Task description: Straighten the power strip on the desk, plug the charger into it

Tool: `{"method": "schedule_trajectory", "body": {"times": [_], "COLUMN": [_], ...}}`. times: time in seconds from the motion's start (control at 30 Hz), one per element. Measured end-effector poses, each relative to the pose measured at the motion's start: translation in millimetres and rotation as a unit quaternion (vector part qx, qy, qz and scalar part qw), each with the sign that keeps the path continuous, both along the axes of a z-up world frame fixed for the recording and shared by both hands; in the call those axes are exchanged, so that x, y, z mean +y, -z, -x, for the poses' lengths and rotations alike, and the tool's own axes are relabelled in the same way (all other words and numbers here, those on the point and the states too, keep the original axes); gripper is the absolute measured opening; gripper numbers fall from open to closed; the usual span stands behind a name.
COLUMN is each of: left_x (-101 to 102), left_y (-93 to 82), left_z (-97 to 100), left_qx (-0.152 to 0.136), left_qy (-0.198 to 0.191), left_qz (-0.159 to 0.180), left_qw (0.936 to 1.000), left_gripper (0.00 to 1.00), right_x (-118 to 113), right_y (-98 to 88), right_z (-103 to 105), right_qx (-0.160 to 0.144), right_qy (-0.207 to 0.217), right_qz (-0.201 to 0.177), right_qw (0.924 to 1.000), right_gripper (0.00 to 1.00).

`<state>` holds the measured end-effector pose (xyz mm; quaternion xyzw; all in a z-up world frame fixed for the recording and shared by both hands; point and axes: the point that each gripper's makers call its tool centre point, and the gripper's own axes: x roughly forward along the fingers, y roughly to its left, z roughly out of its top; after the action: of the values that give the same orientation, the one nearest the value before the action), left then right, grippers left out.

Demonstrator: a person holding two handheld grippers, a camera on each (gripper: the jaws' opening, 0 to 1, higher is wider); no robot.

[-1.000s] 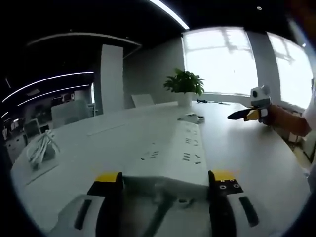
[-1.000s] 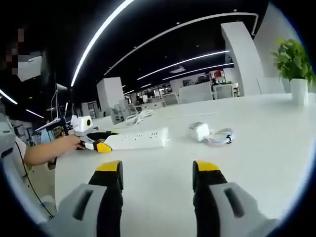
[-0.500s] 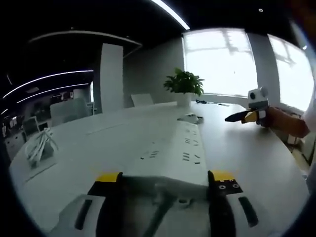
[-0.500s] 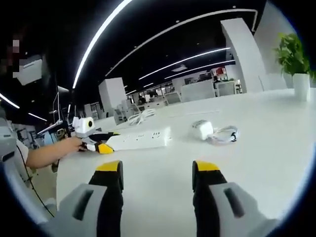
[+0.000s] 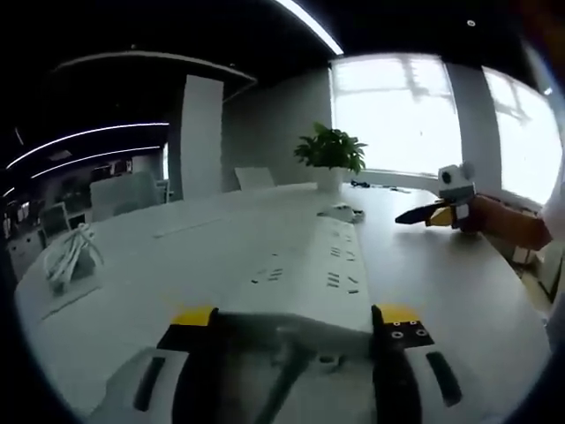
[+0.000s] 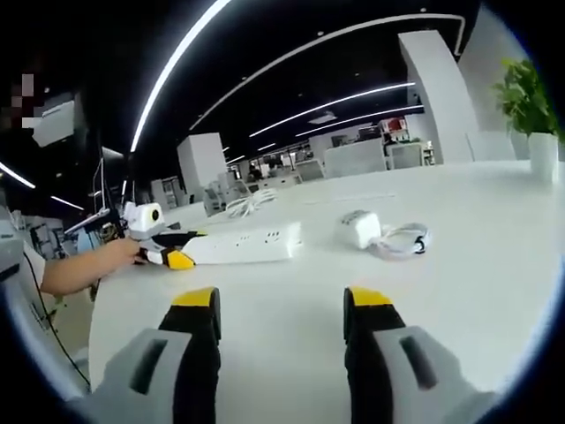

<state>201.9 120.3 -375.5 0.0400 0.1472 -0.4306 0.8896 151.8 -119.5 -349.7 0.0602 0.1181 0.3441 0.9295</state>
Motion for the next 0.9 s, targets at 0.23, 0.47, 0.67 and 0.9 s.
{"method": "schedule_trajectory", "body": {"times": [0.23, 0.47, 0.67, 0.9], "left_x": [0, 0, 0, 0], "left_y": [0.3, -0.4, -1.0, -1.2], "left_z": [-1.3, -2.0, -2.6, -3.1], "left_qx": [0.001, -0.001, -0.004, -0.005], "left_qy": [0.0, 0.0, 0.0, 0.0], "left_qz": [0.002, 0.006, 0.009, 0.011], "left_qw": [1.0, 1.0, 1.0, 0.9999], "left_gripper": [0.7, 0.7, 0.7, 0.7], "right_x": [-2, -4, -4, -1], "right_y": [2.7, 7.4, 8.7, 10.7], "right_z": [-4, -9, -13, -16], "right_qx": [0.001, -0.004, -0.018, -0.027], "right_qy": [0.001, 0.006, 0.007, -0.005], "right_qz": [0.006, 0.028, 0.052, 0.069], "right_qw": [1.0, 0.9996, 0.9985, 0.9972], "right_gripper": [0.55, 0.55, 0.55, 0.54]}}
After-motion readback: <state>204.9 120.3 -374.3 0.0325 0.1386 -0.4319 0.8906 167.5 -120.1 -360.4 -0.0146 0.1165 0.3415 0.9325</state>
